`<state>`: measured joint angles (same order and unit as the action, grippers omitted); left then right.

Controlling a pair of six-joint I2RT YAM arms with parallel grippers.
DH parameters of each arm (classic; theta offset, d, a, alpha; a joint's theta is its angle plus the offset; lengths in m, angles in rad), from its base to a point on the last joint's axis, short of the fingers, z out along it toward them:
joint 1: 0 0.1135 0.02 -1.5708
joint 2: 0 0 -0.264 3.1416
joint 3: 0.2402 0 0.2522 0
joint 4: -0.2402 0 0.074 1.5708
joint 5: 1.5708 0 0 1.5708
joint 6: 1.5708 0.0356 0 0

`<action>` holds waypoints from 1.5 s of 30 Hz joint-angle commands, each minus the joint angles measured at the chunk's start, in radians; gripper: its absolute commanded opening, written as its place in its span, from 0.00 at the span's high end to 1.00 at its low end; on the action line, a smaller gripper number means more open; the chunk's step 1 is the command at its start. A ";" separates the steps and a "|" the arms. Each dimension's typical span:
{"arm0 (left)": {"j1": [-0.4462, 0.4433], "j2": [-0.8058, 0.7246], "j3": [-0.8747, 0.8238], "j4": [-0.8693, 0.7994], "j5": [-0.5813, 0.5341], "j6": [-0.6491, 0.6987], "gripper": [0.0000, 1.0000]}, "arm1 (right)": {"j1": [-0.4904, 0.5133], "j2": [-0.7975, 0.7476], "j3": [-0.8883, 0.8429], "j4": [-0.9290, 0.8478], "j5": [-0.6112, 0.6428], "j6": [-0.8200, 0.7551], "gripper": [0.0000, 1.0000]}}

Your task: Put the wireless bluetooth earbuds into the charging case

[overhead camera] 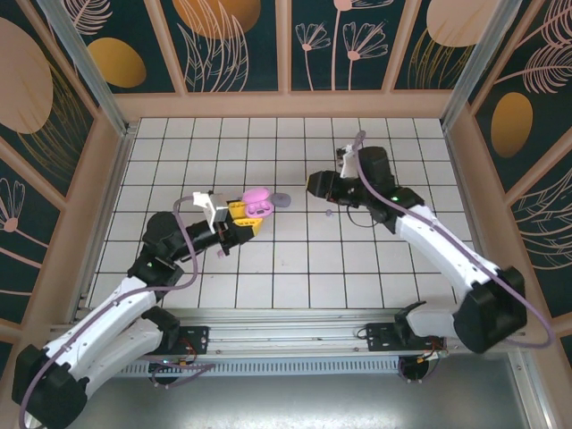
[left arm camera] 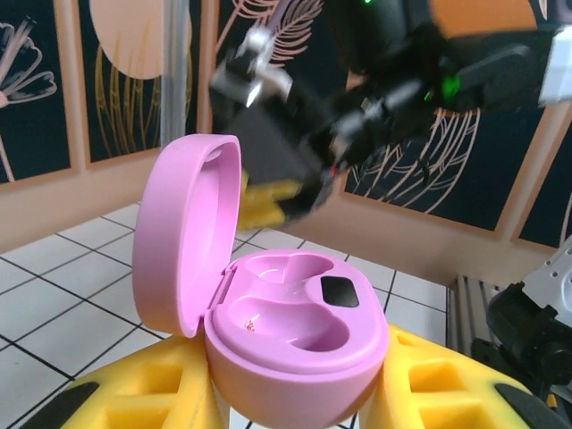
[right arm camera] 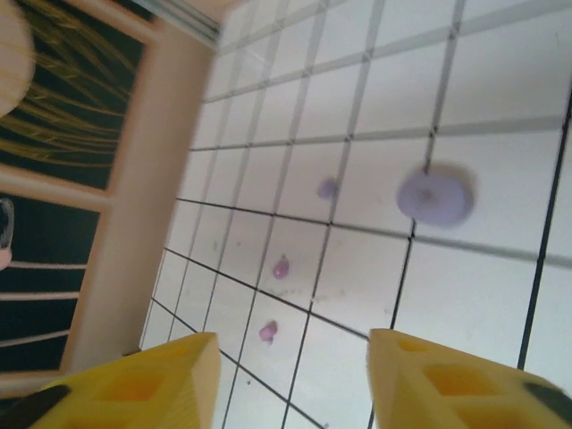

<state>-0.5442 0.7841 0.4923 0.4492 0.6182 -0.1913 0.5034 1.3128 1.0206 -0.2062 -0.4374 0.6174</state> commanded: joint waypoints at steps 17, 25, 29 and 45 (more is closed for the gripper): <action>-0.003 -0.218 0.089 -0.339 -0.141 0.098 0.86 | 0.377 0.767 0.454 0.131 0.115 0.298 0.84; -0.002 -0.268 0.107 -0.388 -0.165 0.090 0.87 | 0.442 0.886 0.596 0.069 0.185 0.332 0.85; -0.003 -0.285 0.112 -0.391 -0.161 0.089 0.87 | 0.451 0.923 0.641 0.039 0.223 0.355 0.82; -0.005 -0.306 0.120 -0.391 -0.147 0.082 0.87 | 0.480 0.998 0.729 -0.034 0.250 0.374 0.71</action>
<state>-0.5442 0.4908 0.5838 0.0479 0.4625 -0.1089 0.9730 2.2894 1.7054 -0.2008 -0.2020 0.9794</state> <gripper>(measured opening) 0.319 0.287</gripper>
